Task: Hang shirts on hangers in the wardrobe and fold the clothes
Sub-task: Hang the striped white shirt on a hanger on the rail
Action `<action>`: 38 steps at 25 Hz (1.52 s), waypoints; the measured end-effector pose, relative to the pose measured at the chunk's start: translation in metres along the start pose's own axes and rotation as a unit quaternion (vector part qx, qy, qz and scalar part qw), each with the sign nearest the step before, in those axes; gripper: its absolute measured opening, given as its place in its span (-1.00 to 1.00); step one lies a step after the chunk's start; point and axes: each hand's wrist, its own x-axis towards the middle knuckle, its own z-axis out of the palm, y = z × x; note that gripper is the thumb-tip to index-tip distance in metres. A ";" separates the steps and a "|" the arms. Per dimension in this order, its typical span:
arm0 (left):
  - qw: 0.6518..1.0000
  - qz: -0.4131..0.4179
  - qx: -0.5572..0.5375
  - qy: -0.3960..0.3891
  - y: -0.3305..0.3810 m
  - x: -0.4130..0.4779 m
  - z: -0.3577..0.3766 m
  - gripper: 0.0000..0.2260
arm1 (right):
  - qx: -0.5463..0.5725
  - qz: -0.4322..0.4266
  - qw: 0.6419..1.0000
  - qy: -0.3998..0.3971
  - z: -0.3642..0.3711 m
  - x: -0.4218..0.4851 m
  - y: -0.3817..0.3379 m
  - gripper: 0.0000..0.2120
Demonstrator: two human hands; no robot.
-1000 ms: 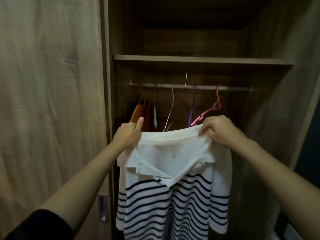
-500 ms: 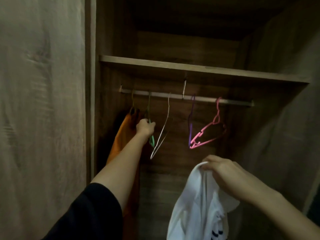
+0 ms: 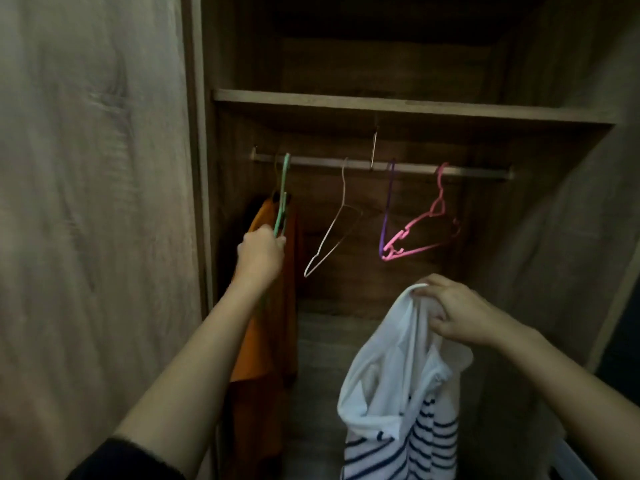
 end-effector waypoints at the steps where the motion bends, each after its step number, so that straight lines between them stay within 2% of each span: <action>1: 1.000 0.008 0.015 0.004 -0.011 -0.026 -0.017 -0.76 | 0.003 0.003 1.000 -0.005 0.002 0.001 0.002 -0.47; 4: 0.997 0.067 0.041 0.021 -0.038 -0.101 -0.068 -0.84 | 0.018 0.003 1.000 0.001 0.005 0.004 0.004 -0.40; 8: 0.991 0.096 -0.087 0.040 -0.046 -0.161 -0.129 -0.89 | 0.047 -0.015 0.999 -0.015 0.001 0.009 -0.002 -0.39; 11: 0.982 0.123 -0.140 -0.043 -0.056 -0.183 -0.155 -0.93 | 0.060 -0.028 0.998 -0.019 -0.011 0.012 -0.006 -0.34; 13: 0.976 0.149 -0.121 -0.100 -0.064 -0.189 -0.160 -0.80 | 0.066 -0.037 0.997 -0.023 -0.020 0.016 -0.009 -0.31; 14: 0.973 0.158 -0.111 -0.123 -0.065 -0.191 -0.159 -0.74 | 0.061 -0.044 0.997 -0.025 -0.025 0.016 -0.010 -0.29; 17: 0.955 0.194 -0.120 -0.190 -0.059 -0.192 -0.143 -0.88 | 0.013 -0.083 0.995 -0.049 -0.034 0.013 -0.026 -0.25; 19: 0.947 0.230 -0.109 -0.196 -0.053 -0.187 -0.121 -0.87 | 0.010 -0.127 0.990 -0.068 -0.038 0.008 -0.046 -0.26; 22: 0.932 0.264 -0.129 -0.214 -0.048 -0.182 -0.087 -0.71 | 0.067 -0.192 0.975 -0.088 -0.044 0.001 -0.077 -0.30; 27: 0.929 0.239 -0.231 -0.162 -0.044 -0.186 -0.049 -0.80 | 0.097 -0.238 0.965 -0.051 -0.057 -0.002 -0.088 -0.34; 32: 0.918 0.228 -0.296 -0.135 -0.050 -0.187 -0.039 -0.74 | 0.059 -0.278 0.957 -0.054 -0.066 -0.009 -0.091 -0.48; 33: 0.916 0.215 -0.313 -0.127 -0.052 -0.187 -0.040 -0.73 | 0.017 -0.289 0.957 -0.031 -0.066 -0.012 -0.088 -0.52; 34: 0.915 0.197 -0.332 -0.116 -0.056 -0.185 -0.040 -0.72 | -0.058 -0.293 0.954 0.043 -0.062 -0.013 -0.083 -0.54; 36: 0.909 0.163 -0.368 -0.107 -0.059 -0.184 -0.038 -0.76 | -0.221 -0.259 0.913 0.227 -0.054 -0.013 -0.072 -0.53; 37: 0.905 0.157 -0.380 -0.111 -0.058 -0.183 -0.038 -0.78 | -0.260 -0.238 0.894 0.276 -0.052 -0.013 -0.068 -0.49; 38: 0.900 0.163 -0.385 -0.120 -0.055 -0.183 -0.037 -0.81 | -0.259 -0.232 0.891 0.292 -0.052 -0.011 -0.063 -0.47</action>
